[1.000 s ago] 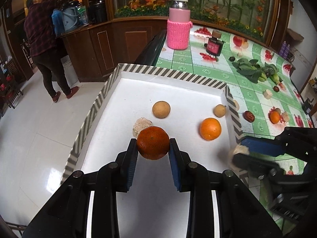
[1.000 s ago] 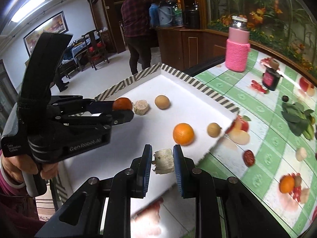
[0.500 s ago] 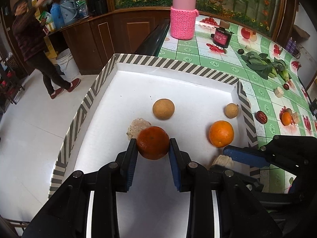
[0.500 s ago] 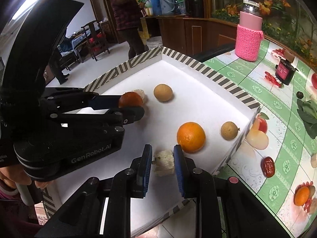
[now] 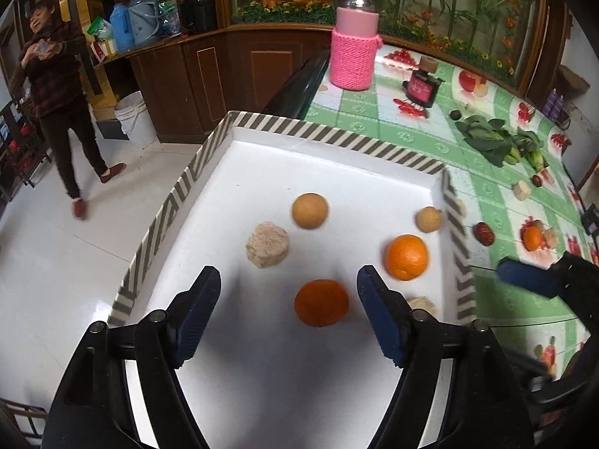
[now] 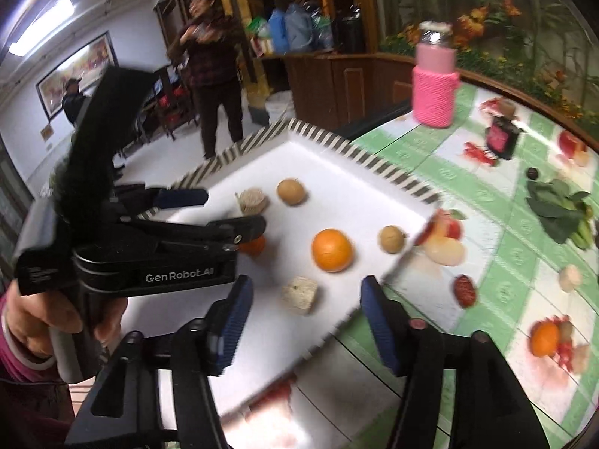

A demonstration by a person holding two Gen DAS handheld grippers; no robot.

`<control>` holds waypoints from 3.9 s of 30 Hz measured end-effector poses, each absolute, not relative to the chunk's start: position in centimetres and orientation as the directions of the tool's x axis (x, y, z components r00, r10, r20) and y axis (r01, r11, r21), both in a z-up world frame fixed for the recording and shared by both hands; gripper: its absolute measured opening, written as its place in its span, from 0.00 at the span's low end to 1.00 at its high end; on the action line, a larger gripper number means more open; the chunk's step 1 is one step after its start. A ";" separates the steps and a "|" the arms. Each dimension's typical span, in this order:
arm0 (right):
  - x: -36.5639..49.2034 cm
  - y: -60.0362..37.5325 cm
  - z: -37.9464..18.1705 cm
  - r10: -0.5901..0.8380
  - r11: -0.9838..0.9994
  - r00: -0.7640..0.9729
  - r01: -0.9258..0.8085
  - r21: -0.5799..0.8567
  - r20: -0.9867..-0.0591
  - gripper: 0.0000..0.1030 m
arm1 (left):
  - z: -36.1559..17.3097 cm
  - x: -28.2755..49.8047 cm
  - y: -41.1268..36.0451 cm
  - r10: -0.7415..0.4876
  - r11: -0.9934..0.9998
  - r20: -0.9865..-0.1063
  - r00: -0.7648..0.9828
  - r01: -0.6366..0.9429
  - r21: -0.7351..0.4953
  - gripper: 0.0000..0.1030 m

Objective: Organize fruits
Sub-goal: 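Open both grippers over the tray to drop the mandarin and beige cube, then grasp a brown-orange round fruit with the left gripper while the right grasps a beige lumpy block, then carry the round fruit and beige block over the tray with both grippers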

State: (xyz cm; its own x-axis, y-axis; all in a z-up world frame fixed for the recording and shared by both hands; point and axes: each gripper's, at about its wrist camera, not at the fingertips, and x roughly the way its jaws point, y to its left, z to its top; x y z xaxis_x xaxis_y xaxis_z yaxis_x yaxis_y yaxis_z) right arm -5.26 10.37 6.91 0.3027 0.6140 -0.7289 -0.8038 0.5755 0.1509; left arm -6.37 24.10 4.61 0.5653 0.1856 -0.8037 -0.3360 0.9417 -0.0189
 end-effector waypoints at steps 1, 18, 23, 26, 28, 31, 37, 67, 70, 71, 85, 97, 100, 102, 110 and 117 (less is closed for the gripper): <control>-5.3 9.3 7.5 0.617 0.588 0.318 -0.794 0.153 -0.720 0.71 | 4.8 -6.5 23.8 0.181 0.943 -0.801 0.571 -0.333 -0.025 0.73; -5.3 -7.1 7.4 0.464 0.800 0.484 -0.589 0.116 -0.742 0.77 | 6.7 -5.0 13.8 0.028 0.987 -0.780 0.626 -0.141 -0.077 0.73; -4.2 -10.9 6.9 0.413 0.850 0.512 -0.514 0.116 -0.753 0.78 | 6.1 -3.6 10.3 -0.005 0.996 -0.796 0.606 -0.069 -0.059 0.73; -3.3 -11.6 6.5 0.409 0.857 0.509 -0.499 0.128 -0.757 0.78 | 5.7 -2.7 8.9 -0.022 0.998 -0.805 0.593 -0.039 -0.056 0.73; -2.6 -11.7 6.1 0.395 0.865 0.505 -0.487 0.125 -0.768 0.78 | 5.6 -2.0 7.6 -0.036 0.999 -0.808 0.588 -0.004 -0.048 0.73; -1.4 -11.8 5.5 0.385 0.872 0.502 -0.473 0.127 -0.775 0.77 | 5.3 -0.9 5.9 -0.046 0.999 -0.817 0.575 0.044 -0.025 0.73; 1.0 -13.6 5.8 0.351 0.895 0.520 -0.431 0.115 -0.779 0.77 | 4.4 2.1 2.0 -0.072 0.986 -0.835 0.546 0.164 0.022 0.73; 6.0 -13.9 2.9 0.357 0.888 0.489 -0.441 0.127 -0.796 0.27 | 1.7 6.6 0.4 -0.096 0.978 -0.856 0.507 0.209 0.014 0.25; 4.8 -14.4 4.0 0.372 0.888 0.510 -0.438 0.138 -0.775 0.27 | 2.4 5.2 0.9 -0.097 0.980 -0.849 0.519 0.198 0.009 0.25; 4.2 -14.5 4.4 0.382 0.886 0.516 -0.442 0.144 -0.767 0.27 | 2.7 4.5 1.1 -0.094 0.981 -0.845 0.526 0.192 0.010 0.25; -2.4 -10.3 6.5 0.485 0.830 0.502 -0.523 0.195 -0.716 0.27 | 5.5 -3.4 6.5 -0.089 0.995 -0.802 0.591 0.088 -0.045 0.25; -4.9 -4.3 6.8 0.524 0.773 0.455 -0.609 0.178 -0.720 0.27 | 5.9 -6.8 12.2 0.031 0.998 -0.776 0.630 -0.062 -0.010 0.25; -5.1 -3.4 6.8 0.524 0.767 0.448 -0.618 0.173 -0.724 0.27 | 6.0 -7.1 12.8 0.045 0.997 -0.769 0.637 -0.080 -0.007 0.25; -5.3 -2.9 6.8 0.525 0.762 0.443 -0.625 0.170 -0.727 0.27 | 5.9 -7.2 13.1 0.051 0.996 -0.768 0.639 -0.088 -0.007 0.25; -5.7 -1.2 6.8 0.535 0.740 0.424 -0.653 0.162 -0.731 0.27 | 5.8 -7.6 14.3 0.072 0.993 -0.766 0.639 -0.117 -0.004 0.25; -5.9 0.7 7.1 0.552 0.710 0.403 -0.687 0.157 -0.730 0.27 | 5.9 -8.2 16.0 0.097 0.989 -0.764 0.638 -0.151 -0.001 0.25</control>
